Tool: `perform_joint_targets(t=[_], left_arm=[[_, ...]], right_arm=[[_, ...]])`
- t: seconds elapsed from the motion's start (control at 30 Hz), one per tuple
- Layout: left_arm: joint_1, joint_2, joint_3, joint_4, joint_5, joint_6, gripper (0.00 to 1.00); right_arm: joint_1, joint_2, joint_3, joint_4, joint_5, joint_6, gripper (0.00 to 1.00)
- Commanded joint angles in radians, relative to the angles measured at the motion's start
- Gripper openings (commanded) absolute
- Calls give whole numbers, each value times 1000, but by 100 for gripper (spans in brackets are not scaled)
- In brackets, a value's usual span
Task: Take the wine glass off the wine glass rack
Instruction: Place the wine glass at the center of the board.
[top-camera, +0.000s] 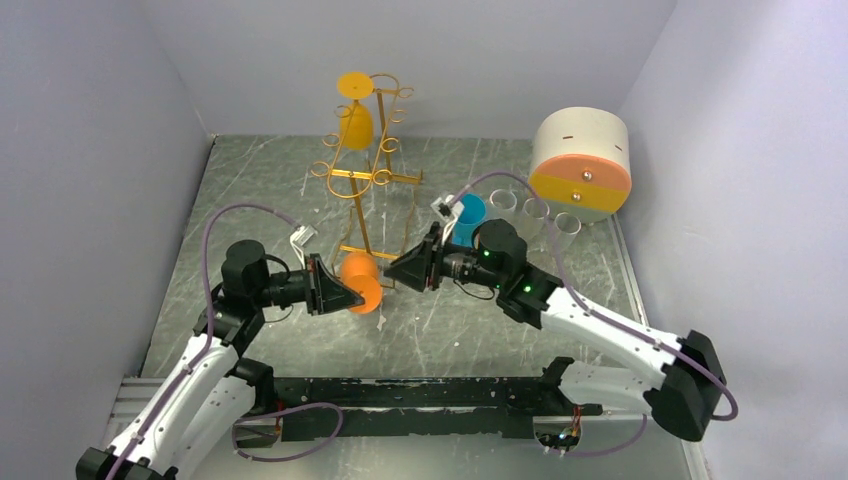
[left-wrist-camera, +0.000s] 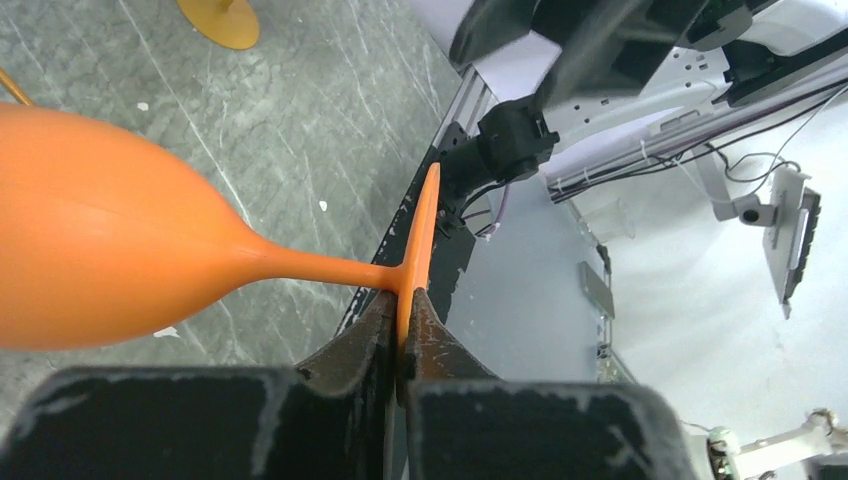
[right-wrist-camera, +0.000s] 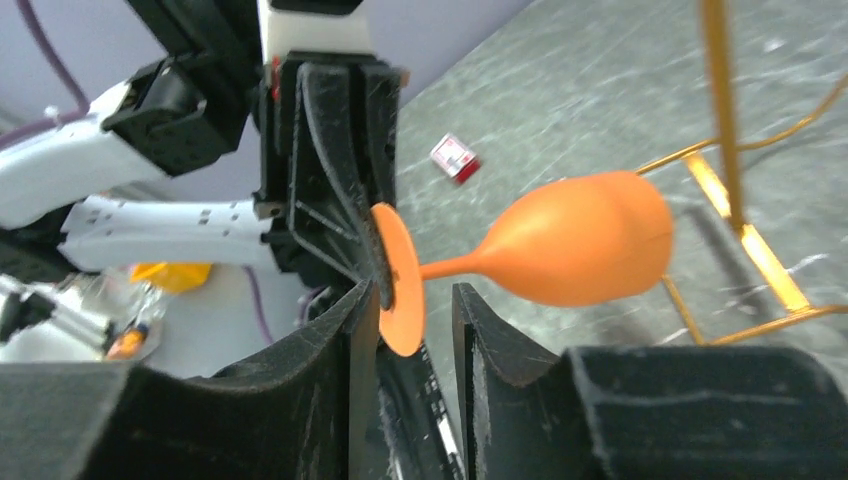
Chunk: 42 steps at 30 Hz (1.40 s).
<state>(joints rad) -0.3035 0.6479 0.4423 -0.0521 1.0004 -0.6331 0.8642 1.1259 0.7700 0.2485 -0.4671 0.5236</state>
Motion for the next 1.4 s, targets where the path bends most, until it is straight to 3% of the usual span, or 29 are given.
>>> perform_joint_targets(t=[0.0,0.1,0.23,0.33,0.53,0.7,0.77,0.9,1.03,1.1,1.23,1.37], left_arm=[[-30,25,82,-28,4,106,7],[-82,72,124,-24,-34,143,7],[-204,148,175,-57,-87,246,7],[-327,198,225,-135,-164,358,7],[-511,137,216,-152,-251,469,7],[-542,22,153,-117,-270,543,7],[-543,-17,126,-106,-252,610,7],[-543,-41,112,-177,-290,725,7],[-542,-53,67,-166,-145,820,7],[-542,-58,59,-185,-158,870,7],[-542,-76,43,-202,-134,893,7],[-541,-141,0,-180,-133,873,7]], right_arm=[[0,-98,-30,-65,310,-80,35],[-42,-120,-27,-150,429,-11,35],[-268,-101,-43,-121,96,89,40],[-356,-88,-40,-121,-114,117,44],[-366,-90,-3,-231,-168,16,57],[-393,-62,17,-270,-308,-26,75],[-392,-56,29,-273,-361,-37,78],[-392,-73,30,-256,-374,-16,79],[-391,-88,-15,-148,-394,26,79],[-390,-67,-18,-121,-399,35,79],[-377,36,16,-107,-460,54,78],[-287,128,75,-182,-357,17,72]])
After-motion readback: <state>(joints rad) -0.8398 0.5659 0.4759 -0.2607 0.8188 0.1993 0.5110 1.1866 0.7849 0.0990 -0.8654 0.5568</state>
